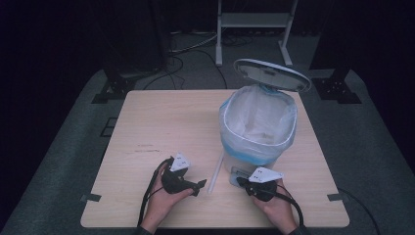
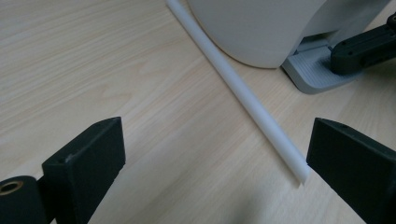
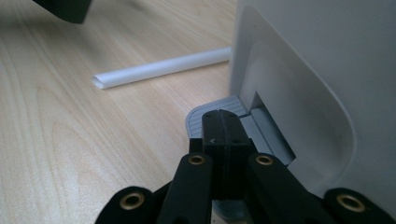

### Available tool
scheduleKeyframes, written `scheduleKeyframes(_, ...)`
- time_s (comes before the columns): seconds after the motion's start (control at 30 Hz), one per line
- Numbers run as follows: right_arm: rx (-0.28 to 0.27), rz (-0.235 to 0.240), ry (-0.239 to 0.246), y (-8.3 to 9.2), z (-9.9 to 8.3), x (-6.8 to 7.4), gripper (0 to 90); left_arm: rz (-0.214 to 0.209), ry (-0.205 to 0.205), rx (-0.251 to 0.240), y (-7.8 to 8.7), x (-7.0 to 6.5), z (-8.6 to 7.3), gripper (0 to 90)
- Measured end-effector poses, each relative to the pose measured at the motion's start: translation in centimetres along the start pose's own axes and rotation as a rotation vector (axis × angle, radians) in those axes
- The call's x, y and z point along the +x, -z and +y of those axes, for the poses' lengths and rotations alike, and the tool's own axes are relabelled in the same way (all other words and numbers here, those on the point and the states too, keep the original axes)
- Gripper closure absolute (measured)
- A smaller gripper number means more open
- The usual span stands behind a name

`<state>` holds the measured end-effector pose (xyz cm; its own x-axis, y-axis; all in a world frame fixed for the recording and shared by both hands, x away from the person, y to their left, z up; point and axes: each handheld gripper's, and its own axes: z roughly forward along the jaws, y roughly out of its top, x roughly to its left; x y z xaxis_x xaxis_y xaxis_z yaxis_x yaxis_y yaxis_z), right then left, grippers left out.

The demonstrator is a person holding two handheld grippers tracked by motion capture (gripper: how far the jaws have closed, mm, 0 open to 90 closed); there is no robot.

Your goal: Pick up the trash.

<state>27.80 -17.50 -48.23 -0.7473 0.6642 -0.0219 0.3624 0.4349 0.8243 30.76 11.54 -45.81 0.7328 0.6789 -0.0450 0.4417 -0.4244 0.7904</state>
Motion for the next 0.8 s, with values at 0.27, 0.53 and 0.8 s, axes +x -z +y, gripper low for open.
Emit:
scheduleKeyframes(0.27,-0.001,0.002,-0.002,0.0,0.0,0.0,89.9,0.005,-0.023,0.016,-2.2,-1.0,0.8,5.3)
scheduleKeyframes(0.53,-0.001,0.002,-0.003,0.0,0.0,0.0,89.9,0.015,-0.023,0.036,-4.2,-1.4,1.0,8.0)
scheduleKeyframes(0.8,0.001,0.003,-0.004,0.0,0.0,-0.1,89.8,0.038,-0.053,0.056,-5.2,-1.9,0.8,12.1)
